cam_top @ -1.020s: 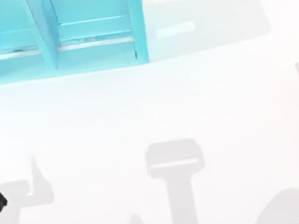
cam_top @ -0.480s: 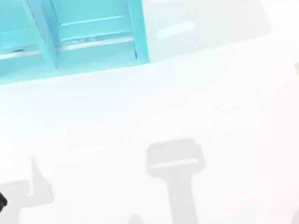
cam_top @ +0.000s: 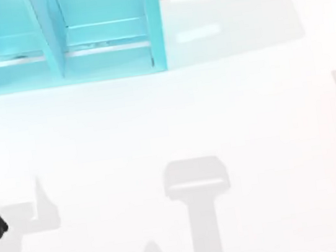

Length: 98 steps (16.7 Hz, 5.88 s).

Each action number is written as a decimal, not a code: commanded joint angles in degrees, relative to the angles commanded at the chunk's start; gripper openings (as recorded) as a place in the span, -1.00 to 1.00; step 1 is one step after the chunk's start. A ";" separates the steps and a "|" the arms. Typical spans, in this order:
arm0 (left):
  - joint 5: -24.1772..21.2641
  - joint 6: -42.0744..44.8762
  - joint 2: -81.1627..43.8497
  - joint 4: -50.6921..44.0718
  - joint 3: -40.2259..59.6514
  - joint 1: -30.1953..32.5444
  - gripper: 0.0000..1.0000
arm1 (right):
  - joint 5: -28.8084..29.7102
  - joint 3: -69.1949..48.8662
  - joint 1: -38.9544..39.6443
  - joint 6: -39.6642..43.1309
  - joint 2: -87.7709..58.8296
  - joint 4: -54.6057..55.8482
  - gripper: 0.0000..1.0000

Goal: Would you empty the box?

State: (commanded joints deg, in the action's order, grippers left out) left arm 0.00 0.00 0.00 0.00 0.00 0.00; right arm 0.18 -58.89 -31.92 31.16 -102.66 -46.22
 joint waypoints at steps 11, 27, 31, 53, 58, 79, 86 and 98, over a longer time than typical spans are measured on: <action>0.00 0.00 0.00 0.00 0.00 0.00 1.00 | 0.00 0.00 0.00 0.00 0.00 0.00 -0.81; 0.00 0.00 0.00 0.00 0.00 0.00 1.00 | -4.45 -8.82 -0.24 0.98 2.05 -0.09 -1.00; 0.00 0.00 0.00 0.00 0.00 0.00 1.00 | -5.25 -19.23 -1.99 2.04 2.98 -9.73 -1.00; 0.00 0.00 0.00 0.00 0.00 0.00 1.00 | 2.98 -24.09 27.45 -26.50 -0.88 -22.53 -1.00; 0.00 0.00 0.00 0.00 0.00 0.00 1.00 | 1.57 -21.64 48.91 -48.88 -5.85 -16.03 -1.00; 0.00 0.00 0.00 0.00 0.00 0.00 1.00 | -0.07 -13.04 56.55 -57.04 -10.40 -2.54 -1.00; 0.00 0.00 0.00 0.00 0.00 0.00 1.00 | -0.07 -13.04 56.55 -57.04 -10.40 -2.54 -0.10; 0.00 0.00 0.00 0.00 0.00 0.00 1.00 | -0.07 -13.04 56.55 -57.04 -10.40 -2.54 1.00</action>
State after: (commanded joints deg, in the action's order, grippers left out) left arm 0.00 0.00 0.00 0.00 0.00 0.00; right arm 0.11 -71.93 24.63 -25.87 -113.05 -48.76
